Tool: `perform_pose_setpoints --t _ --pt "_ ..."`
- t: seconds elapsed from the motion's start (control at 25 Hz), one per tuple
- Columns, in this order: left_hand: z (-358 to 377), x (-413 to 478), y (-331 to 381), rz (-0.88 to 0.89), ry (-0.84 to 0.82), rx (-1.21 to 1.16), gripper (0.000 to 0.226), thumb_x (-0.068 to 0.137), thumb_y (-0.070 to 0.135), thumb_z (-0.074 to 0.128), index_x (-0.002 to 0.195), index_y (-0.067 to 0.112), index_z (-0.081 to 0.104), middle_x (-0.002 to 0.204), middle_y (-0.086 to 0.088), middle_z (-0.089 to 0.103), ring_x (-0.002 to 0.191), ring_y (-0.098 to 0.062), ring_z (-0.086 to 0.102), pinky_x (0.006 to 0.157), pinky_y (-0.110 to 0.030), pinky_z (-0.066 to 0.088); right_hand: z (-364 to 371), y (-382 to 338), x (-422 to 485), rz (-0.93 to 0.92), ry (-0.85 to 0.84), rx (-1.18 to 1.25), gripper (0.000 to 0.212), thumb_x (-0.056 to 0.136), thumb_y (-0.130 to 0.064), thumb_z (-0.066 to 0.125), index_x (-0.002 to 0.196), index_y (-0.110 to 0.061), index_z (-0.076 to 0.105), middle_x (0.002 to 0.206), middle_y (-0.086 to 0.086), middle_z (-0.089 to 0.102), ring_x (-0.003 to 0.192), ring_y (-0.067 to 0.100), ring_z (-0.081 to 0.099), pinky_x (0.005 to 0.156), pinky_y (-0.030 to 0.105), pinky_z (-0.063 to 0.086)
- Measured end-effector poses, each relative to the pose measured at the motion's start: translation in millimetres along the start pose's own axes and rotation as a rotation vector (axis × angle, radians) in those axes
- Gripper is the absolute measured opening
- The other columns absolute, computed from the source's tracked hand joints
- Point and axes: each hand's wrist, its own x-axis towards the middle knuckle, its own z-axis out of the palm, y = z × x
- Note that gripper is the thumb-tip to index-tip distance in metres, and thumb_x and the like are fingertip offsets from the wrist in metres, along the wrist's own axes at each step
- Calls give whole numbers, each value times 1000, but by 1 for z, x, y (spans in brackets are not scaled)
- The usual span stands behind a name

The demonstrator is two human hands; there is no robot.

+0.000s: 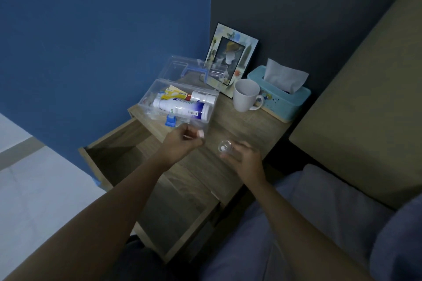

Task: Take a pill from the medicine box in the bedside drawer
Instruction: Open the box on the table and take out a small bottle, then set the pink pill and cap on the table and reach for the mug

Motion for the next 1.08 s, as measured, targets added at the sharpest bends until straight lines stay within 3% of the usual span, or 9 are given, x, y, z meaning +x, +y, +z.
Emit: perform_pose_setpoints --t 0.2,0.4,0.6,0.84,1.08 --pt "35 6 -34 14 45 138 20 74 12 72 90 13 60 85 0 66 78 -14 65 71 -25 50 16 22 2 155 -101 -84 43 77 -28 74 114 -7 66 117 13 56 106 22 56 90 21 41" --pt "60 26 -49 0 134 264 32 71 20 73 100 14 60 97 -5 71 94 -20 64 80 -26 47 20 35 13 247 -124 -155 44 82 -32 69 119 -8 62 126 12 41 114 22 44 92 25 38" --pt "68 38 -58 46 130 347 33 73 31 71 101 17 64 102 -8 67 99 -23 58 82 -30 44 11 48 15 232 -126 -298 46 83 -37 66 120 -9 62 128 15 40 118 28 43 99 31 41" --pt "75 46 -54 90 122 408 35 76 30 71 106 14 64 107 -11 64 101 -27 57 86 -34 45 9 50 20 201 -150 -379 49 86 -37 61 129 -14 53 131 16 37 119 29 41 100 37 41" --pt "75 45 -53 86 102 386 42 74 30 72 110 12 62 108 -13 62 99 -28 59 86 -37 49 11 48 22 192 -103 -278 48 84 -33 66 126 -12 56 125 14 45 115 27 47 94 35 45"
